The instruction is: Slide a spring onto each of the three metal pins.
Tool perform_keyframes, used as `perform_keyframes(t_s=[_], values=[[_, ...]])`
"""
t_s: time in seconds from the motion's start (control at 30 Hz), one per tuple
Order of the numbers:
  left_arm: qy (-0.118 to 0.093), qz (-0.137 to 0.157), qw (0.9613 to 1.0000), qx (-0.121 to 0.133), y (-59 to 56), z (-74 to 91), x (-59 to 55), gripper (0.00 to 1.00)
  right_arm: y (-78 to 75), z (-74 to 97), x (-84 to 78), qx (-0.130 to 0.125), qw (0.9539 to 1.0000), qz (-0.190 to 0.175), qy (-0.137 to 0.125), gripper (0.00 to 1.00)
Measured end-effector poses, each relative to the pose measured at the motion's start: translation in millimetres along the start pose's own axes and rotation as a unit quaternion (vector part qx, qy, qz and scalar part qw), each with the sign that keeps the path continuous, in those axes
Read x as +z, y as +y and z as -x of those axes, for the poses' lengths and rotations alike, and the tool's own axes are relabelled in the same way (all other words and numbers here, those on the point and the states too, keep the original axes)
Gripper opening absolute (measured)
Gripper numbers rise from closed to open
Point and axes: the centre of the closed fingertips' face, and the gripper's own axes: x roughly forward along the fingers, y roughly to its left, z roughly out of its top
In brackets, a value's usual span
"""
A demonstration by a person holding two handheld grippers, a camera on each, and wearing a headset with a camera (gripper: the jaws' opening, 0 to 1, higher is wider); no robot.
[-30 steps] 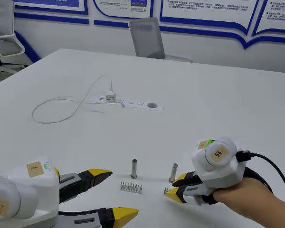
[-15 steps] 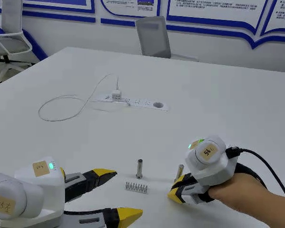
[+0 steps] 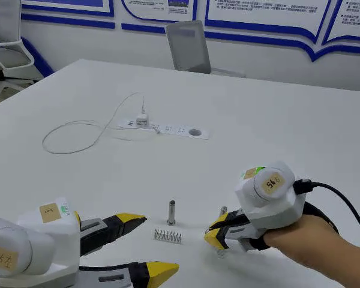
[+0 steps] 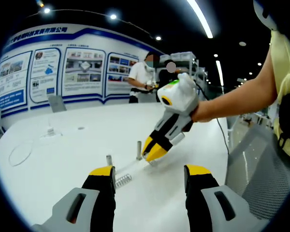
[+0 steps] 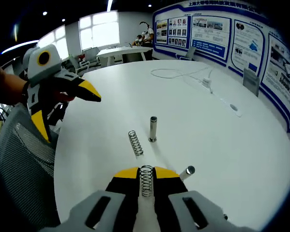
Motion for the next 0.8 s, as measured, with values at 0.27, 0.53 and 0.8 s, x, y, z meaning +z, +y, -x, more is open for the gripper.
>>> perform_keyframes(t_s=[0.27,0.53,0.8], values=[[-0.004,-0.003,1.0000,-0.006,-2.0,-3.1,7.7,0.56,23.4,33.8,45.5,0.018,0.9951,-0.030,-0.092,0.12],[-0.028,0.015,0.9993,-0.019,-8.0,-5.6,25.7,0.51,52.2,61.5,83.1,0.055,0.9848,-0.047,-0.158,0.12],[-0.044,0.018,0.9981,-0.040,-21.4,-7.2,40.8,0.38,77.0,68.1,104.9,0.073,0.9798,-0.026,-0.184,0.12]])
